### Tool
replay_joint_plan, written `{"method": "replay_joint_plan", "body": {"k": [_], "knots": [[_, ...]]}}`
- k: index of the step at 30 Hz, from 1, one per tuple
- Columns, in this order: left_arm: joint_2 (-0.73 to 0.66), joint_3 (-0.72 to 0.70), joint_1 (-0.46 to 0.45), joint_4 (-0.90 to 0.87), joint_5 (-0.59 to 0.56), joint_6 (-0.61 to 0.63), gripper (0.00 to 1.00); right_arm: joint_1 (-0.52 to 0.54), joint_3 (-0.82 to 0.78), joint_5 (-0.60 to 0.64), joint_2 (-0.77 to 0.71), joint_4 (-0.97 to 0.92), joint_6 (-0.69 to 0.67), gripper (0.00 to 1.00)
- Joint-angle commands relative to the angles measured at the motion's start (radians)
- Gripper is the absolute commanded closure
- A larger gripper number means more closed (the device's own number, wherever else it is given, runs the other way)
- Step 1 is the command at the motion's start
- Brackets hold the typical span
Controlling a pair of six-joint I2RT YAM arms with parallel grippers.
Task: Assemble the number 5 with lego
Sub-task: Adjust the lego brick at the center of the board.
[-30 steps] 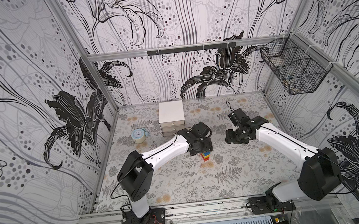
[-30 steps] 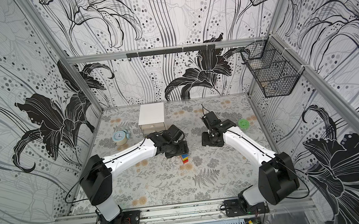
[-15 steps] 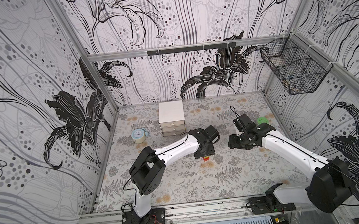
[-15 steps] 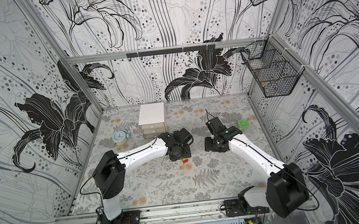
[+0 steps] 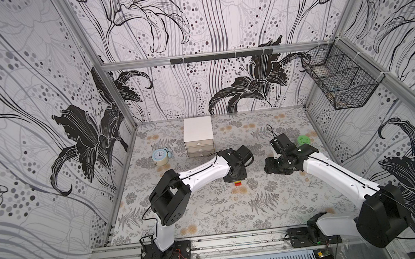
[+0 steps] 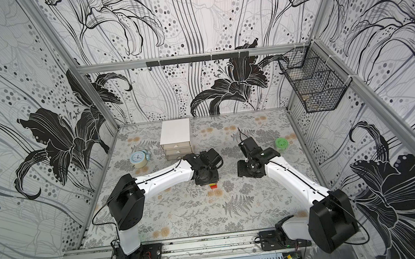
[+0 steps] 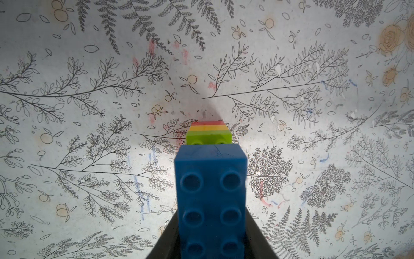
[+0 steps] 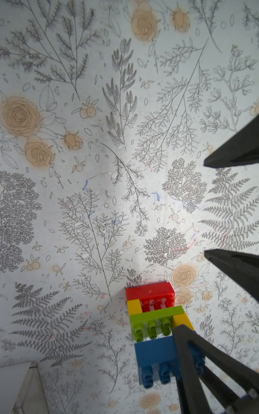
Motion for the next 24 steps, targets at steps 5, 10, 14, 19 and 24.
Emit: {"method": "replay_joint_plan", "body": {"k": [5, 10, 14, 19, 24], "knots": [[-0.095, -0.064, 0.008, 0.090, -0.001, 0.049, 0.68, -0.004, 0.000, 0.039, 0.004, -0.008, 0.005, 0.39], [-0.191, -0.148, 0.036, 0.247, 0.079, 0.100, 0.68, -0.004, 0.008, 0.065, 0.002, -0.020, 0.001, 0.39], [-0.240, -0.234, 0.073, 0.418, 0.239, 0.146, 0.68, -0.012, 0.013, 0.071, 0.002, -0.029, -0.011, 0.39], [-0.251, -0.323, 0.118, 0.612, 0.428, 0.164, 0.68, -0.025, 0.020, 0.064, -0.004, -0.029, -0.023, 0.39], [-0.208, -0.377, 0.170, 0.759, 0.620, 0.162, 0.68, -0.035, 0.026, 0.039, 0.000, -0.005, -0.031, 0.39]]}}
